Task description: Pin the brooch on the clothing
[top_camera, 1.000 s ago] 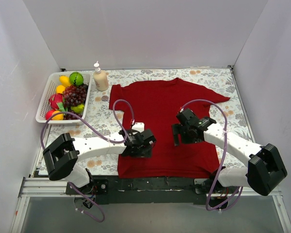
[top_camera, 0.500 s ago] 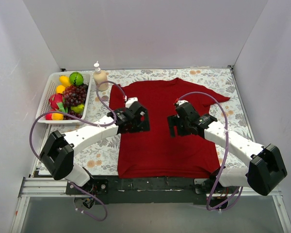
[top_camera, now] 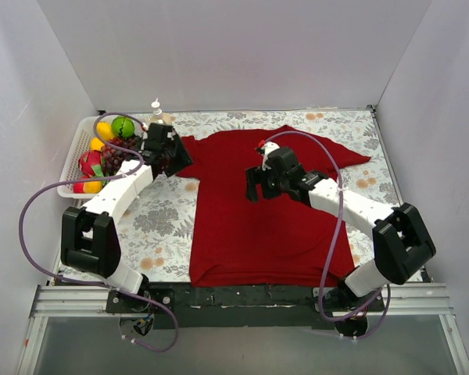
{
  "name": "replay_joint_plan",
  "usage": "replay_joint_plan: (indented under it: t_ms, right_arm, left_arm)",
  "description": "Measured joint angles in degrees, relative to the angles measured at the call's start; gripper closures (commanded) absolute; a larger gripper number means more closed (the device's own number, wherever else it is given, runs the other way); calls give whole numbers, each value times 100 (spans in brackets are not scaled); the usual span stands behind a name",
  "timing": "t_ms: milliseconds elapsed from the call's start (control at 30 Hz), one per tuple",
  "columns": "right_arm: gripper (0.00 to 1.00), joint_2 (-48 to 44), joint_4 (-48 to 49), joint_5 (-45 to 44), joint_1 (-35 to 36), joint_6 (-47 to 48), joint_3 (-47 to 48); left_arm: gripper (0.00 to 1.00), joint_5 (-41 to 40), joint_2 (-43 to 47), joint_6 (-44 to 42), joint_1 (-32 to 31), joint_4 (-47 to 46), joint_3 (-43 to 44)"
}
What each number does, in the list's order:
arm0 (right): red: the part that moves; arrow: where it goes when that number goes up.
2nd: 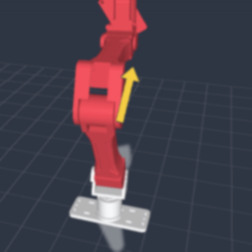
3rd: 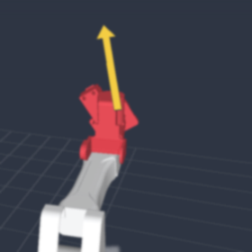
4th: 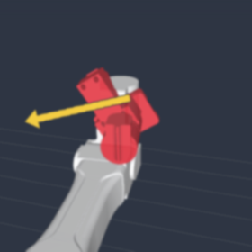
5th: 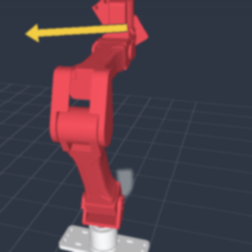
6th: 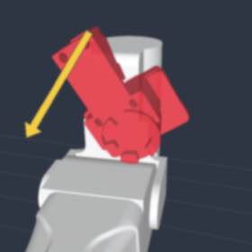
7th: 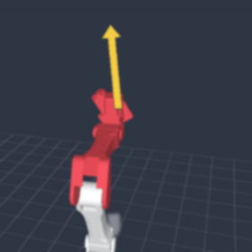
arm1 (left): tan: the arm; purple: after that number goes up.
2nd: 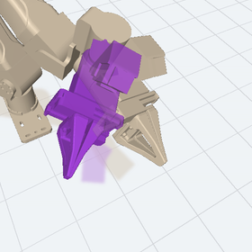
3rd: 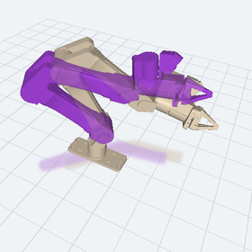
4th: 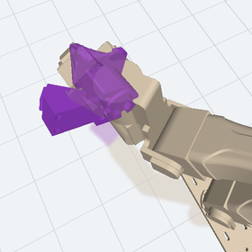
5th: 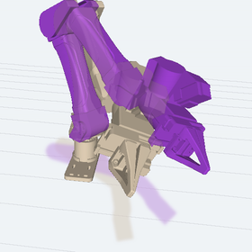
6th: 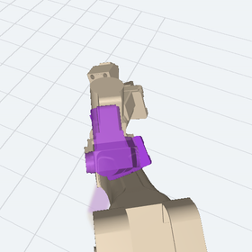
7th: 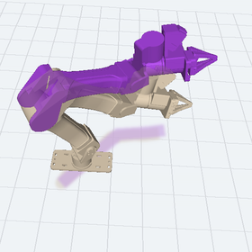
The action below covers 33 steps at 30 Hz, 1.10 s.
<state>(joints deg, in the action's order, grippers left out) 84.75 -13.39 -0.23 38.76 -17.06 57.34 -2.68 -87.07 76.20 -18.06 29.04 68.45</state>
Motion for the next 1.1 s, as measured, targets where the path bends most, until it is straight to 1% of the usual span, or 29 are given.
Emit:
replay_joint_plan:
  t_ms: [67,100,133,233,367,400,433,467,500,567,600,633,667,700,800,967,1100]
  right_arm:
    - [10,236,223,186,0,39,238]
    - [10,334,317,243,0,59,339]
    - [10,470,402,332,0,70,474]
    - [10,938,660,570,0,83,933]
    - [14,1591,857,859,0,85,1587]
    - [19,1794,903,949,0,85,1792]
    - [22,1991,949,1025,0,85,1991]
    - [24,2203,966,1110,0,90,2232]
    - [29,2439,990,1198,0,96,2474]
    - [32,2850,1023,1375,0,85,2951]
    - [35,3086,1045,1486,-2,70,3224]
    - [36,3307,1075,1587,0,50,3475]
    - [36,3460,1095,1670,-2,24,3644]
    - [40,3646,1099,1775,-2,-39,3842]
    - [44,4127,1266,2022,-11,-192,4310]
    - [45,4843,1360,2352,-31,-448,5049]
    - [45,4966,1368,2511,-85,-584,5099]
  left_arm:
    - [60,168,-166,13,420,-57,72]
    - [70,203,-262,7,577,-59,131]
    - [74,208,-396,9,737,-63,223]
    - [76,92,-876,17,994,-28,579]
    - [78,-197,-1473,-7,1025,131,1056]
    - [79,-304,-1617,-17,1025,184,1193]
    - [81,-420,-1794,-35,1025,256,1357]
    - [84,-516,-1954,-48,1021,293,1508]
    - [87,-627,-2122,-68,1019,356,1681]
    - [88,-850,-2455,-118,1019,446,2000]
    - [88,-949,-2618,-155,1019,481,2153]
    - [89,-1054,-2769,-195,1019,544,2302]
    - [89,-1147,-2900,-221,1019,614,2441]
    - [89,-1250,-3071,-264,1019,673,2621]
    - [89,-1482,-3460,-365,1019,800,3021]
    - [85,-1738,-3974,-557,1019,981,3617]
    - [78,-1829,-4301,-675,1019,1045,4017]
